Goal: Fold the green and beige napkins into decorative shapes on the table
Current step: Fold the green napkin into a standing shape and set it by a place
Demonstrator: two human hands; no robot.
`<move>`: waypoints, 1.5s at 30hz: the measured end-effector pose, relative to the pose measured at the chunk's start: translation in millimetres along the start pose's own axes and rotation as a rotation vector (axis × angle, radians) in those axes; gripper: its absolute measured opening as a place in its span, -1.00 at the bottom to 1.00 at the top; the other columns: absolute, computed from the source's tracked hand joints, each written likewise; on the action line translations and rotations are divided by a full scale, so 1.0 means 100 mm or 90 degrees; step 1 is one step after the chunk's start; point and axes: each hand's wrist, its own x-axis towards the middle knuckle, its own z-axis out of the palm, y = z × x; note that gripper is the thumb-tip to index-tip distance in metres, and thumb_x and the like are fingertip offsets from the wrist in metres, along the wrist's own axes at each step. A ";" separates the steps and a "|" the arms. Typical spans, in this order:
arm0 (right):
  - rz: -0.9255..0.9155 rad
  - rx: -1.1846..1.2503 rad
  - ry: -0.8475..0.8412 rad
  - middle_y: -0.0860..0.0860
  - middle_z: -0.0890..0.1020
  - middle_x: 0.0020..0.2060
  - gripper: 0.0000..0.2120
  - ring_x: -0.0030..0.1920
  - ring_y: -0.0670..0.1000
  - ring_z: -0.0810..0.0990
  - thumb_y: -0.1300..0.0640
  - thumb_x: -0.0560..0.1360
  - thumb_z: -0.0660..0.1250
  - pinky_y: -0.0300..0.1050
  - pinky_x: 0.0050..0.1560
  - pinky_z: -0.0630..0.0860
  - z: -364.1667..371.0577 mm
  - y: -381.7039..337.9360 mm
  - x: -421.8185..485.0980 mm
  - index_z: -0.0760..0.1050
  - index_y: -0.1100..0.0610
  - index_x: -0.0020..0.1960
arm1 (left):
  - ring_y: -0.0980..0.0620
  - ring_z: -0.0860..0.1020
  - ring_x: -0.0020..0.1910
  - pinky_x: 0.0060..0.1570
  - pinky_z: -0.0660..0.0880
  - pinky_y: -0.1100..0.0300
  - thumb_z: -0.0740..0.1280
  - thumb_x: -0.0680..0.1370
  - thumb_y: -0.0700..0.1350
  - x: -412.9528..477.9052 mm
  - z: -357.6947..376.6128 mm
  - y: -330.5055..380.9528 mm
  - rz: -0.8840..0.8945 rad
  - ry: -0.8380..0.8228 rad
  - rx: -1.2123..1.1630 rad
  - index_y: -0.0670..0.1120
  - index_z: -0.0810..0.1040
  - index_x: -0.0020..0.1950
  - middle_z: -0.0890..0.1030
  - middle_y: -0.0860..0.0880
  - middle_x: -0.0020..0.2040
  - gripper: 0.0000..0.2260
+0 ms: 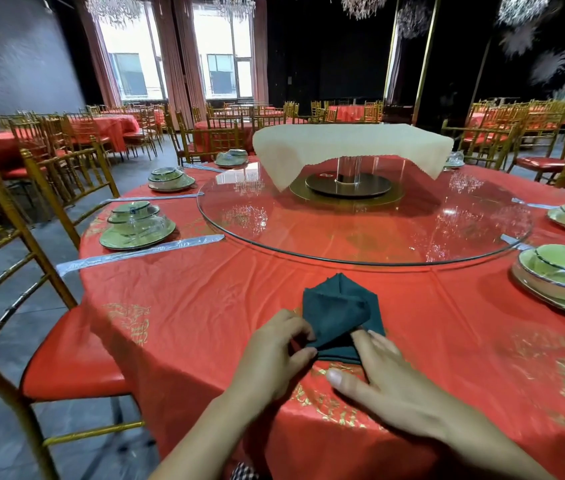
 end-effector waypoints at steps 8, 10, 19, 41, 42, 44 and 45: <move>0.137 0.424 0.227 -0.14 0.49 -0.22 -0.76 -0.22 -0.22 0.48 -0.11 0.47 0.30 -0.37 -0.24 0.33 -0.08 0.08 0.08 0.40 0.05 -0.05 | 0.16 0.41 -0.17 -0.20 0.28 0.39 0.37 0.35 -0.15 0.02 -0.02 0.01 0.066 -0.038 0.071 -0.05 0.49 -0.16 0.53 -0.01 -0.14 -0.89; 0.162 0.386 0.239 -0.11 0.51 -0.20 -0.94 -0.17 -0.12 0.48 0.10 0.53 0.26 -0.35 -0.26 0.32 -0.09 0.11 0.11 0.40 0.05 -0.10 | 0.14 0.41 -0.16 -0.20 0.27 0.38 0.37 0.36 -0.17 0.03 -0.02 0.02 0.078 -0.045 0.093 -0.08 0.50 -0.15 0.53 -0.03 -0.13 -0.89; 0.161 0.399 0.223 -0.11 0.54 0.03 -0.86 0.06 -0.05 0.53 0.24 0.49 0.32 -0.18 0.07 0.41 -0.10 0.21 0.10 0.42 0.03 -0.08 | 0.04 0.49 -0.12 -0.17 0.36 0.26 0.33 0.36 -0.08 0.06 -0.02 -0.04 0.091 -0.073 0.133 -0.02 0.51 -0.13 0.54 0.00 -0.12 -0.88; 0.183 0.181 0.208 -0.11 0.40 -0.42 -0.81 -0.43 -0.14 0.33 0.13 0.39 0.46 -0.26 -0.37 0.25 -0.20 0.40 0.08 0.46 0.01 -0.29 | 0.11 0.43 -0.25 -0.45 0.36 0.25 0.20 0.42 -0.02 0.00 -0.02 -0.01 0.215 -0.034 0.316 0.01 0.35 -0.27 0.51 0.07 -0.25 -0.90; 0.182 0.182 0.205 -0.12 0.40 -0.50 -0.81 -0.47 -0.15 0.33 0.13 0.39 0.46 -0.25 -0.39 0.24 -0.20 0.41 0.08 0.46 0.01 -0.30 | 0.09 0.47 -0.28 -0.43 0.36 0.26 0.20 0.42 -0.03 0.01 -0.03 0.01 0.226 -0.043 0.337 0.00 0.39 -0.30 0.51 0.07 -0.27 -0.90; 0.180 0.190 0.197 -0.13 0.40 -0.57 -0.82 -0.50 -0.17 0.35 0.14 0.39 0.46 -0.26 -0.40 0.25 -0.20 0.43 0.07 0.47 0.02 -0.30 | 0.04 0.51 -0.32 -0.35 0.37 0.24 0.20 0.40 -0.04 0.03 -0.05 0.06 0.246 -0.062 0.367 -0.02 0.44 -0.32 0.52 0.06 -0.28 -0.88; 0.180 0.190 0.193 -0.12 0.41 -0.55 -0.82 -0.50 -0.18 0.35 0.14 0.39 0.46 -0.28 -0.40 0.26 -0.20 0.43 0.07 0.48 0.02 -0.29 | 0.02 0.53 -0.29 -0.29 0.41 0.22 0.19 0.41 -0.03 0.05 -0.05 0.09 0.252 -0.074 0.361 -0.03 0.47 -0.28 0.55 0.05 -0.24 -0.87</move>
